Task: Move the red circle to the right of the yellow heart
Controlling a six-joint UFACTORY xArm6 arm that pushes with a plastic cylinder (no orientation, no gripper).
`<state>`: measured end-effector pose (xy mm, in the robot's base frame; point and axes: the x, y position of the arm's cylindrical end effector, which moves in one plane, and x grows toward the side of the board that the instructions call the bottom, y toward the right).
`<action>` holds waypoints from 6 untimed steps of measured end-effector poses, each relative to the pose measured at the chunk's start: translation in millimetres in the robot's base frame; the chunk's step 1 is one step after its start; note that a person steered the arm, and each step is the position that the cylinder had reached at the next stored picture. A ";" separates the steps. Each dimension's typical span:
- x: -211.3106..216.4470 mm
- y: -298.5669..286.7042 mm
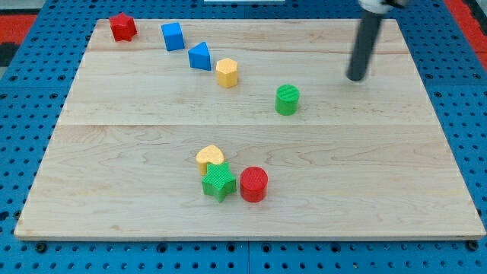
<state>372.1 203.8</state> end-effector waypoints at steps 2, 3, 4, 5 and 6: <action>180.2 -22.8; 225.6 -59.5; 243.6 -143.9; 203.2 -194.3; 159.6 -173.1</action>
